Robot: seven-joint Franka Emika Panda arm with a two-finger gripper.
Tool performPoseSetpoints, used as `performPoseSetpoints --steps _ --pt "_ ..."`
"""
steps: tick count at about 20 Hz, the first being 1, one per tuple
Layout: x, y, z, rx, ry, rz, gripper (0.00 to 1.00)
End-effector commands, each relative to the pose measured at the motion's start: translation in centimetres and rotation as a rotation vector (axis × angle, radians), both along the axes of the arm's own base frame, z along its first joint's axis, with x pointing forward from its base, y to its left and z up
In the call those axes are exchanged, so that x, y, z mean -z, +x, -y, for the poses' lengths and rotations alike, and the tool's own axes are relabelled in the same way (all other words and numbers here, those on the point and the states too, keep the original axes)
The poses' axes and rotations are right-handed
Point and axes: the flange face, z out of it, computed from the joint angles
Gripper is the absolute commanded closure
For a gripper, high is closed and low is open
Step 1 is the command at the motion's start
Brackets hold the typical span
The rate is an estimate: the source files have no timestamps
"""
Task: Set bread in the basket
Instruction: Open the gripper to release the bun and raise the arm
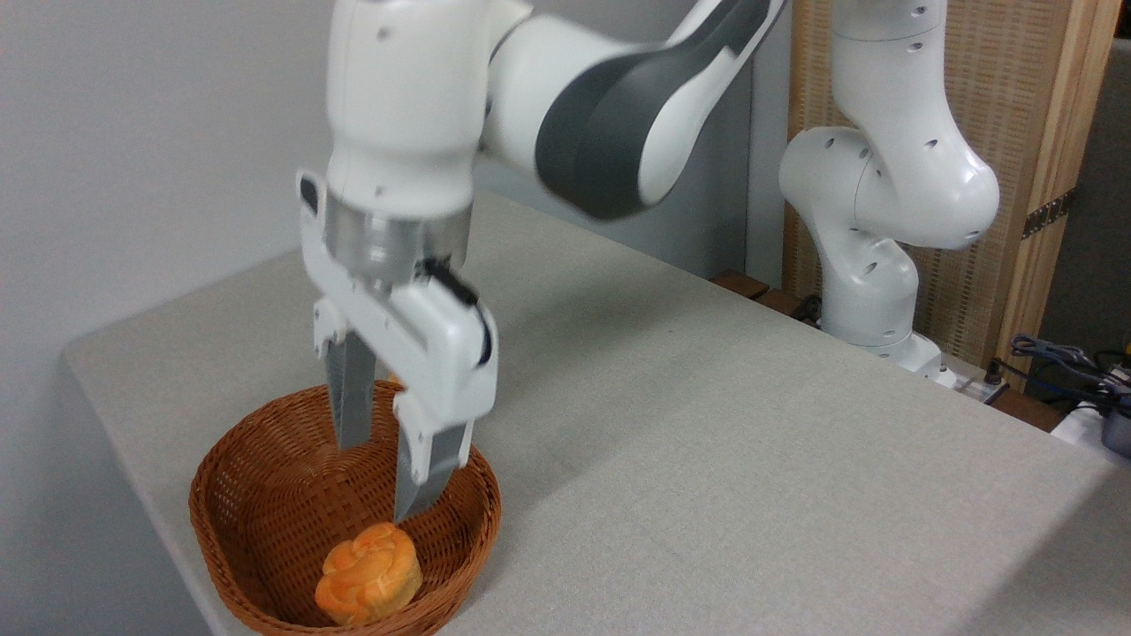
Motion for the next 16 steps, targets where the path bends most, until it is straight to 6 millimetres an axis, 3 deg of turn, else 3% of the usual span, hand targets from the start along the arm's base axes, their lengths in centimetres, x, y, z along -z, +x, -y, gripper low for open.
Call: performPoseSetpoints --steps 1,3,4,7,10,16 --pt "-4.2 -2.9 0.7 -0.028 -0.004 -0.022 0.00" --pt "-6.4 -5.1 1.6 0.005 0.035 -0.056 0.00" --pt "-6.9 -6.0 2.0 -0.003 0.040 -0.091 0.00" --pt "-7.2 -7.6 5.5 -0.016 0.093 -0.184 0.00" --pt "-6.7 -8.3 8.2 0.043 0.161 -0.232 0.00" --pt "-6.6 -8.3 9.8 0.045 0.156 -0.236 0.00"
